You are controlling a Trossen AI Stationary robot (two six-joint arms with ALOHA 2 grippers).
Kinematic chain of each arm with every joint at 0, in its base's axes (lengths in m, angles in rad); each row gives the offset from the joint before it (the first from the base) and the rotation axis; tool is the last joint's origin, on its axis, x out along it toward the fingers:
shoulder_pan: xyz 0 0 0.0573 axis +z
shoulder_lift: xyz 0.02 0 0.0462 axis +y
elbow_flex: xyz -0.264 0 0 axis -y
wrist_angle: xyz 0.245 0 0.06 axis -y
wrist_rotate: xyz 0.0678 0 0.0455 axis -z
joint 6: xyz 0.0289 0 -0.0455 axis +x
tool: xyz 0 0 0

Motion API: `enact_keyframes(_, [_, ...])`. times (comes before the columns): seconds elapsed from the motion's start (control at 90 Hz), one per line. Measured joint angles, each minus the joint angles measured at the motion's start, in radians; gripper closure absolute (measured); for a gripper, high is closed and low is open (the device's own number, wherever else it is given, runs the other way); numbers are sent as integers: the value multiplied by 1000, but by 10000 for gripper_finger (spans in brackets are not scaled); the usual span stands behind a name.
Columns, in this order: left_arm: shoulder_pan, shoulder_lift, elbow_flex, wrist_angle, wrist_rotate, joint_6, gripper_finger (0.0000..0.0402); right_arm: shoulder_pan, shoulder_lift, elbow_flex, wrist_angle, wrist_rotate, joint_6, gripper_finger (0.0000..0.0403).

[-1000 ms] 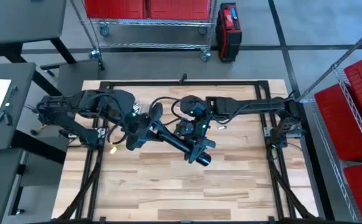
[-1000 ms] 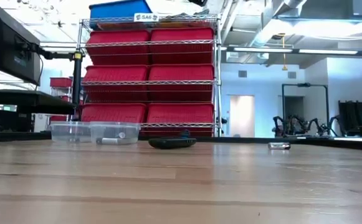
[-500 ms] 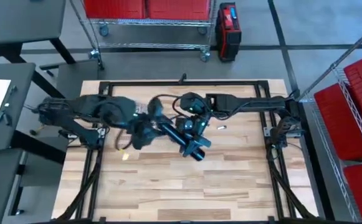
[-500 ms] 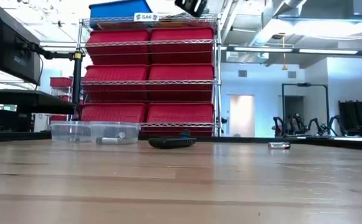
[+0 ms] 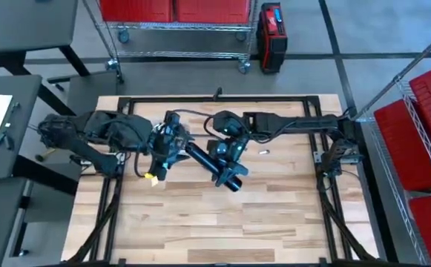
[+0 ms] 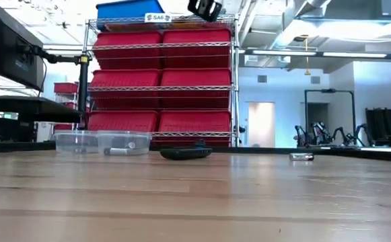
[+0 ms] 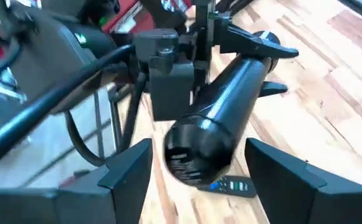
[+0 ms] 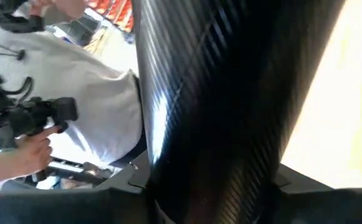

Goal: Insert battery
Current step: Close the flashlight battery compartment

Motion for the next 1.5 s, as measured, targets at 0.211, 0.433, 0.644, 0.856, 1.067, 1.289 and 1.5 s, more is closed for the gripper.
enact_keyframes(0.211, [3, -7, 8, -65, -147, -71, 167, -4, 0, 0, -4, 6, 38, 271])
enact_keyframes(0.433, [4, -33, 10, -159, -191, -206, 166, -4, -1, 0, -17, 6, 108, 271])
enact_keyframes(0.644, [8, -35, 3, -332, -184, -462, 166, -27, -2, 1, -192, -9, 139, 271])
enact_keyframes(0.856, [6, -48, 7, -472, -181, -638, 166, -90, 2, 1, -498, -43, 147, 271])
enact_keyframes(1.067, [6, -50, 7, -497, -150, -685, 166, -151, 3, -39, -726, -40, 219, 271])
enact_keyframes(1.289, [6, -44, 7, -497, -116, -657, 166, -189, 3, -86, -941, -76, 255, 271])
enact_keyframes(1.5, [6, -44, 7, -495, -79, -632, 166, -220, 3, -140, -1020, -137, 306, 271])
